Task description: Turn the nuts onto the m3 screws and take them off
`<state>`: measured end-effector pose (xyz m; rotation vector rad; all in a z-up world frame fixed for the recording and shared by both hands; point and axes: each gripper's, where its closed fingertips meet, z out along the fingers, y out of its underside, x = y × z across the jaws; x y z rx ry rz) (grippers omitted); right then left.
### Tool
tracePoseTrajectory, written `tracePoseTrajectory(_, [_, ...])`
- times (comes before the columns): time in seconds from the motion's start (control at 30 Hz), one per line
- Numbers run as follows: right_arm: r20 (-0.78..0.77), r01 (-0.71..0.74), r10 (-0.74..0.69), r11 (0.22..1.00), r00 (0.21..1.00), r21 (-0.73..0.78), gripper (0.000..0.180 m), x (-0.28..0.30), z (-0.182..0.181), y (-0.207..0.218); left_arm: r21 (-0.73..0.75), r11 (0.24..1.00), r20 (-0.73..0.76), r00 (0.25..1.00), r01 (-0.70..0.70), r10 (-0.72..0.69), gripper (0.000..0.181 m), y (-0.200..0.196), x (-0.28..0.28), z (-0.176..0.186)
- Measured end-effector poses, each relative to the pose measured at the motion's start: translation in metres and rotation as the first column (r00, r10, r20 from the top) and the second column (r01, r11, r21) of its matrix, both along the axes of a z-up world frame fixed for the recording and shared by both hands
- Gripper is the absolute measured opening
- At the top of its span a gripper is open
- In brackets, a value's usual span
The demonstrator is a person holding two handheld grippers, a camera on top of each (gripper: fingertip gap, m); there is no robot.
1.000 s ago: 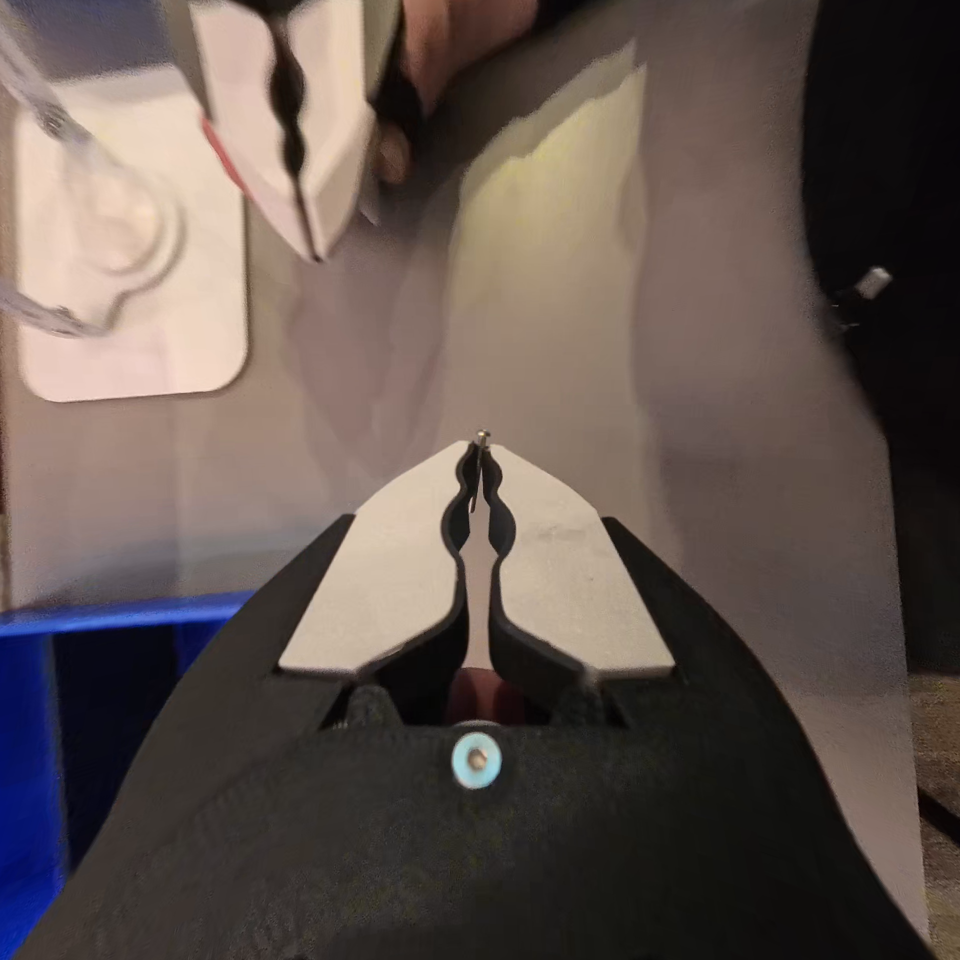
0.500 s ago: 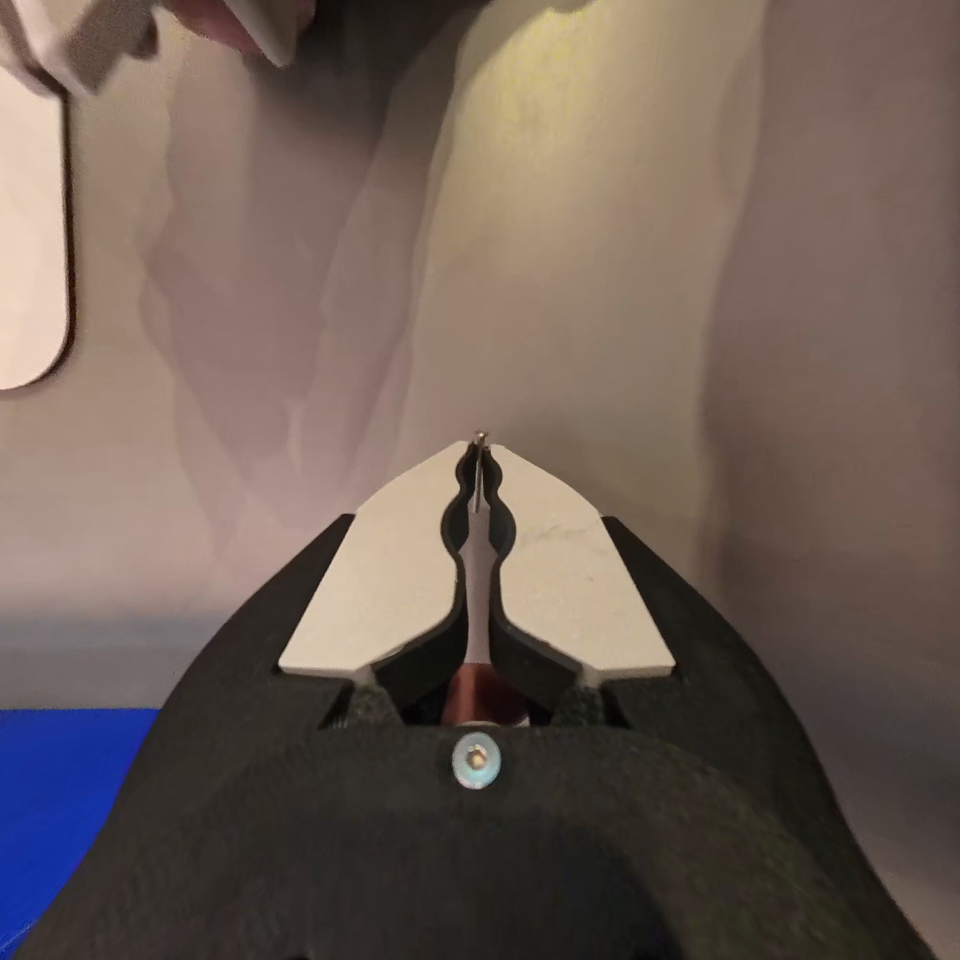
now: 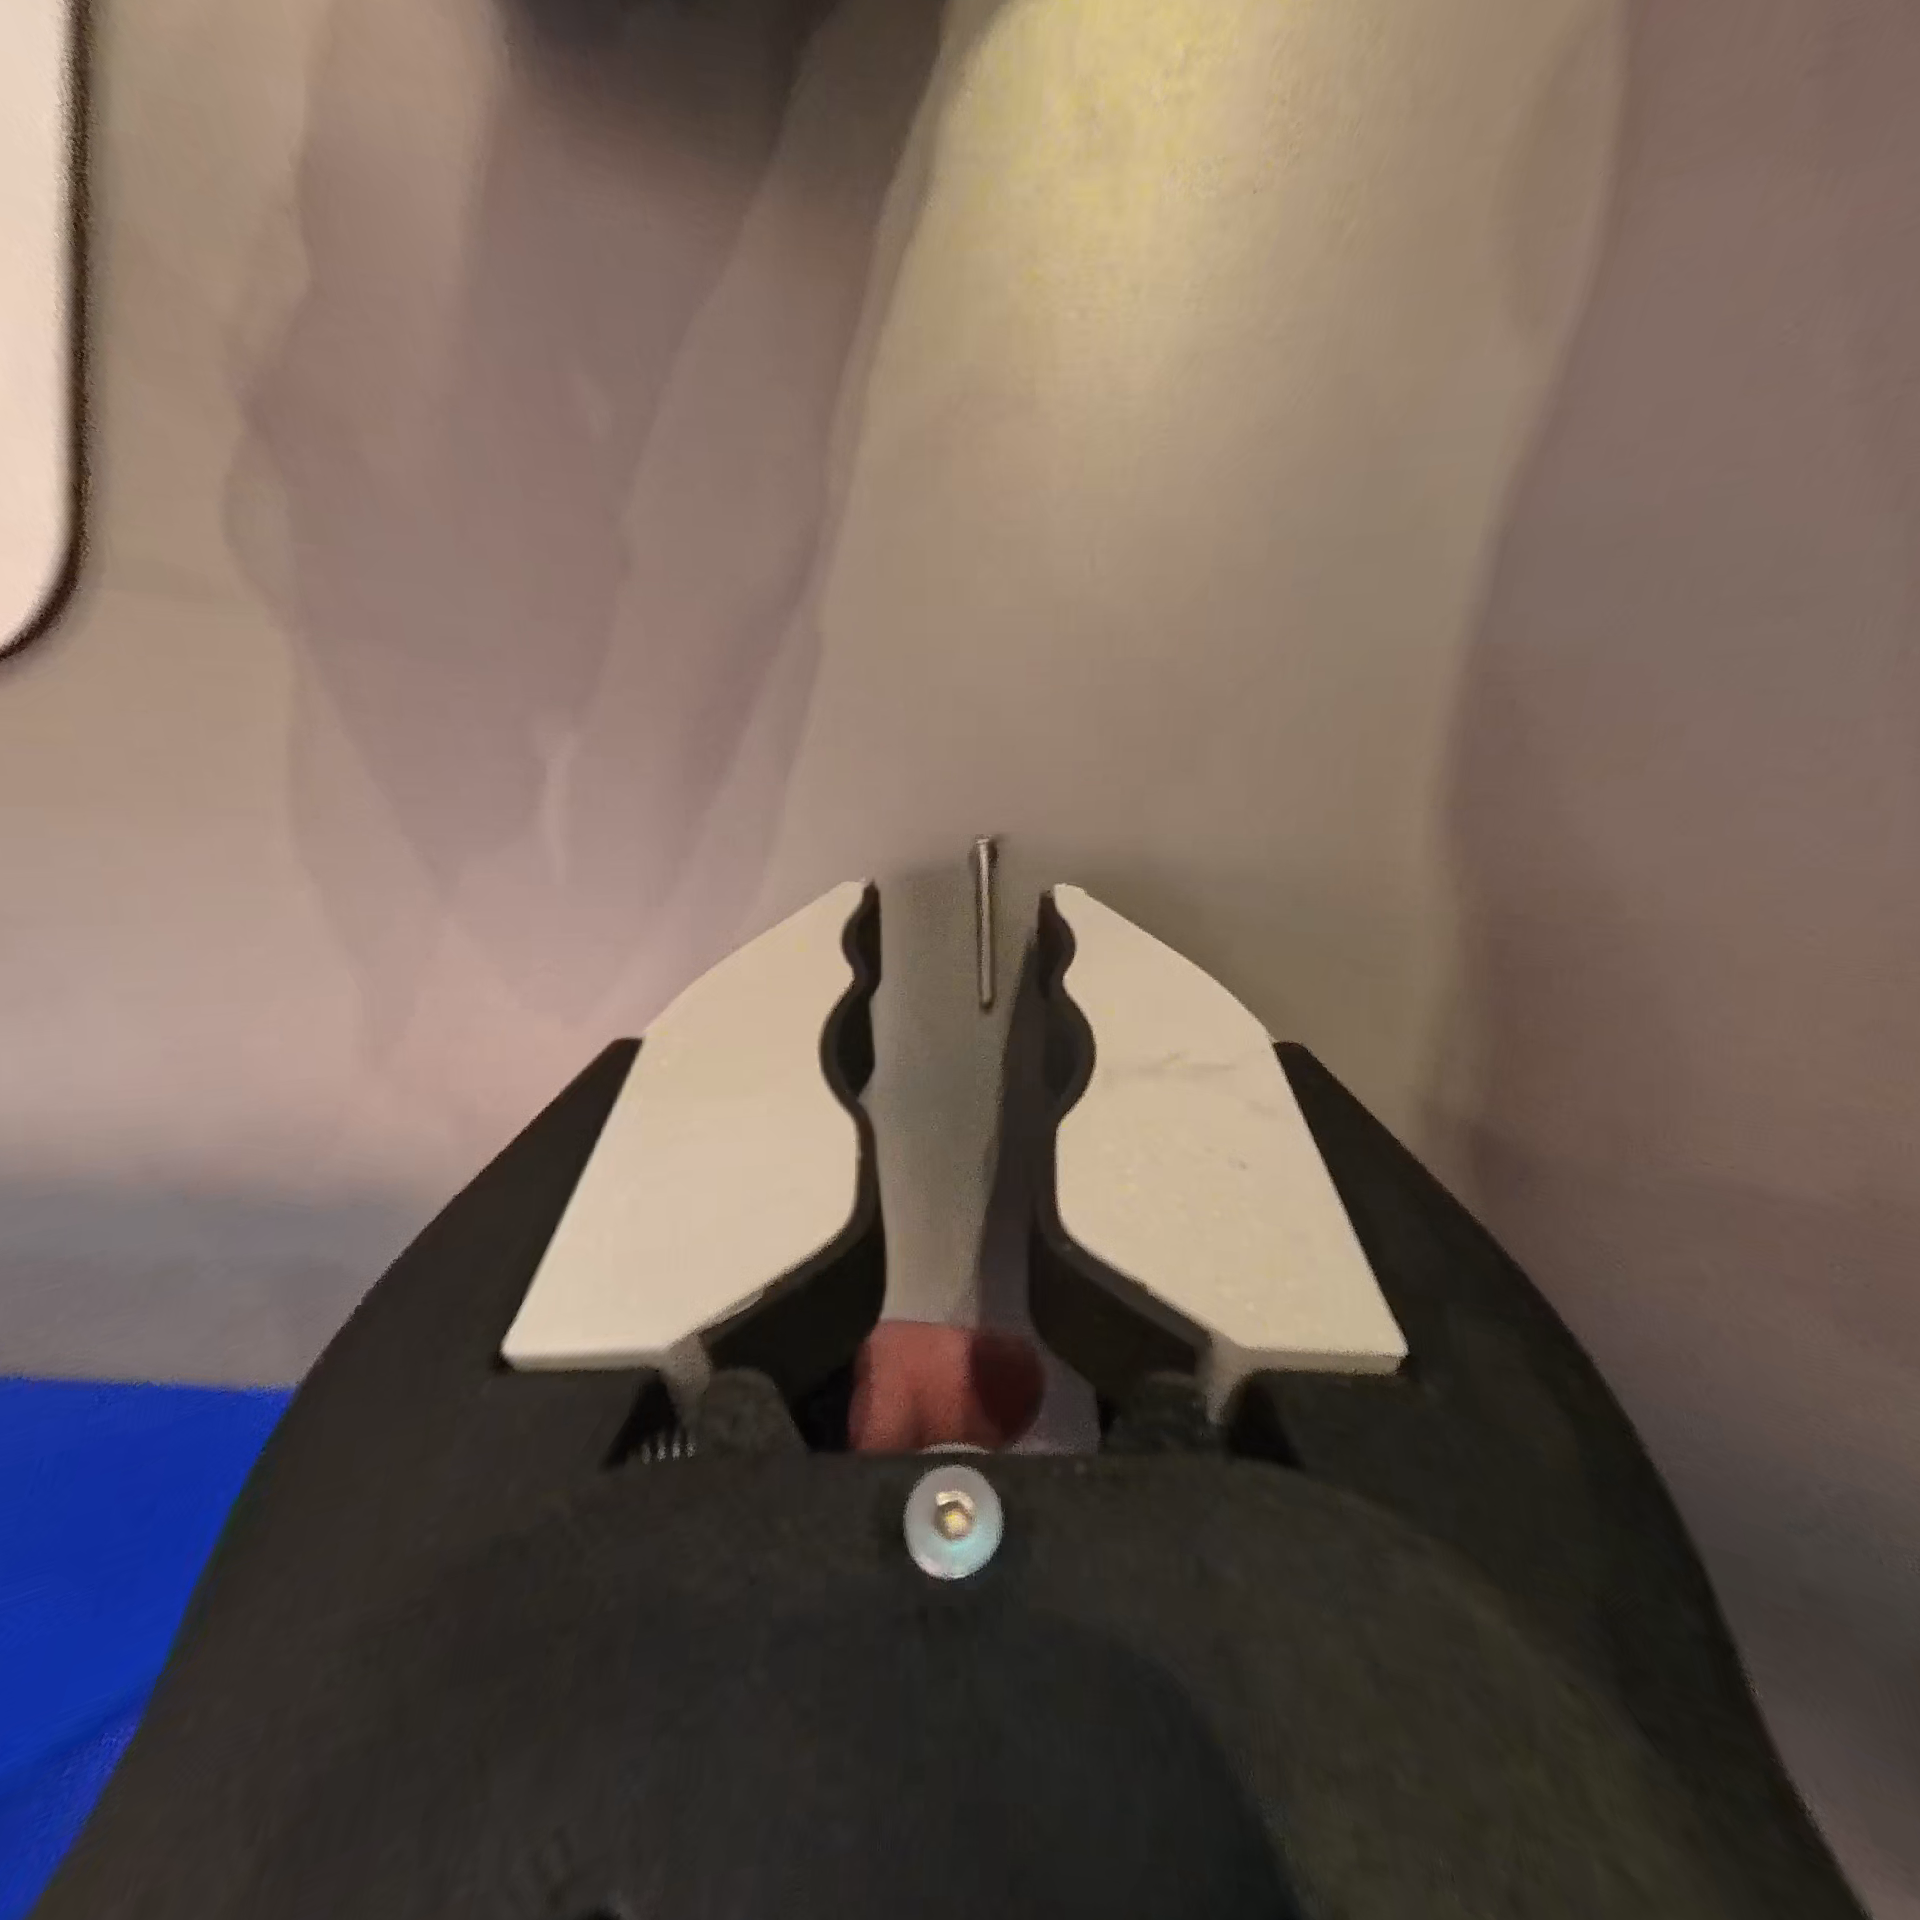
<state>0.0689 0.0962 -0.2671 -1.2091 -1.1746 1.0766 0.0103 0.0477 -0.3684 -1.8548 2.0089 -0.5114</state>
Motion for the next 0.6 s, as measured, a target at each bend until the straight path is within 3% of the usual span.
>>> tracePoseTrajectory(0.13, [-0.004, 0.0, 0.0, 1.0, 1.0, -0.002, 0.0, 0.0, 0.001, 0.0, 0.073, 0.995, 0.031, 0.997, -0.067, 0.065, 0.03, 0.023, -0.025, 0.035])
tracePoseTrajectory(0.33, [-0.007, -0.002, 0.002, 1.0, 1.0, -0.004, 0.0, 0.001, 0.001, 0.0, 0.293, 0.955, -0.223, 0.968, -0.047, 0.116, 0.016, 0.097, -0.123, 0.1])
tracePoseTrajectory(0.47, [-0.012, -0.003, 0.002, 1.0, 1.0, -0.008, 0.0, 0.001, 0.002, 0.001, 0.213, 0.976, -0.491, 0.868, 0.041, 0.07, 0.016, 0.136, -0.18, 0.088])
tracePoseTrajectory(0.6, [-0.02, -0.004, 0.004, 1.0, 1.0, -0.012, 0.0, 0.002, 0.003, 0.001, 0.096, 0.993, -0.628, 0.778, 0.07, 0.005, 0.015, 0.159, -0.211, 0.059])
